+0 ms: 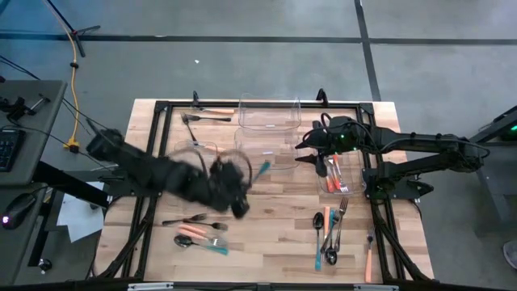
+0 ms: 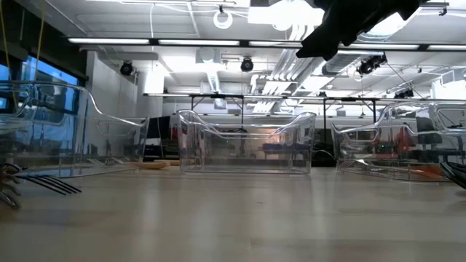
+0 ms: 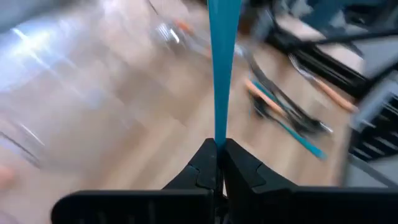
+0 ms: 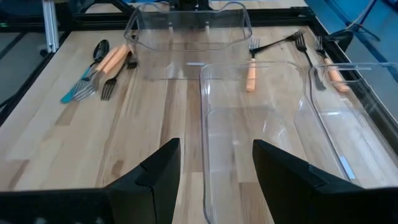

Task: Sort silverware by color (type)
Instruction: Put the blue spoon into the middle transparent bin

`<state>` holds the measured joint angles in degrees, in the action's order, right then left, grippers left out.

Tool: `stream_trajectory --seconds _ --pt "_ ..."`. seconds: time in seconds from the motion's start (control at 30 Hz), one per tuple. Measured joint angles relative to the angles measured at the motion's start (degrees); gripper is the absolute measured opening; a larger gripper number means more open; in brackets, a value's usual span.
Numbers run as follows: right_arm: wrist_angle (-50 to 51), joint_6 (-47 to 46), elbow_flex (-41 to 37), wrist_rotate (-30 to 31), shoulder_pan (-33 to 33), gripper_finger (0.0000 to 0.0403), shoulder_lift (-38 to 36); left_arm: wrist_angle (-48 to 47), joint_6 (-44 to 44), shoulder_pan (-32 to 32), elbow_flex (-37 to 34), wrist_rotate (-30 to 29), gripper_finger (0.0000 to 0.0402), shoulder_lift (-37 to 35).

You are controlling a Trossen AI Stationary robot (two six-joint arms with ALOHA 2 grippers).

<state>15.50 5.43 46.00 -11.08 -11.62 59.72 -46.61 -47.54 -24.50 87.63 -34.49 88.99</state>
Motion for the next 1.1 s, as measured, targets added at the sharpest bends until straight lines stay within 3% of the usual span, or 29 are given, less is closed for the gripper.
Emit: stream_trajectory --seconds 0.1,0.3,0.53,0.63,0.77,0.93,1.1 --pt "0.0 -0.5 0.0 -2.0 0.0 0.0185 0.0 10.0 8.2 3.7 -7.8 0.6 0.0001 -5.2" --pt "-0.1 -4.1 0.0 -4.3 0.0 0.0185 0.0 40.6 16.9 6.7 -30.6 4.3 0.0 -16.7" --pt "-7.7 -10.1 0.0 -4.4 0.0 0.0185 0.0 61.0 23.0 10.2 -48.2 4.9 0.0 -26.1" --pt "-13.5 -13.8 0.0 -4.1 0.0 0.0185 0.0 64.0 26.6 12.7 -52.5 8.6 0.0 -29.2" --pt "-20.5 -18.2 0.0 0.7 0.0 0.0185 0.0 66.4 30.8 17.3 -55.8 14.1 0.0 -32.7" --pt "-23.9 -22.2 0.0 6.6 0.0 0.0185 0.0 69.4 34.5 22.5 -56.8 24.0 0.0 -34.7" --pt "-23.6 -23.4 0.0 7.1 0.0 0.0185 0.0 70.6 35.3 27.0 -56.7 31.5 0.0 -34.6"
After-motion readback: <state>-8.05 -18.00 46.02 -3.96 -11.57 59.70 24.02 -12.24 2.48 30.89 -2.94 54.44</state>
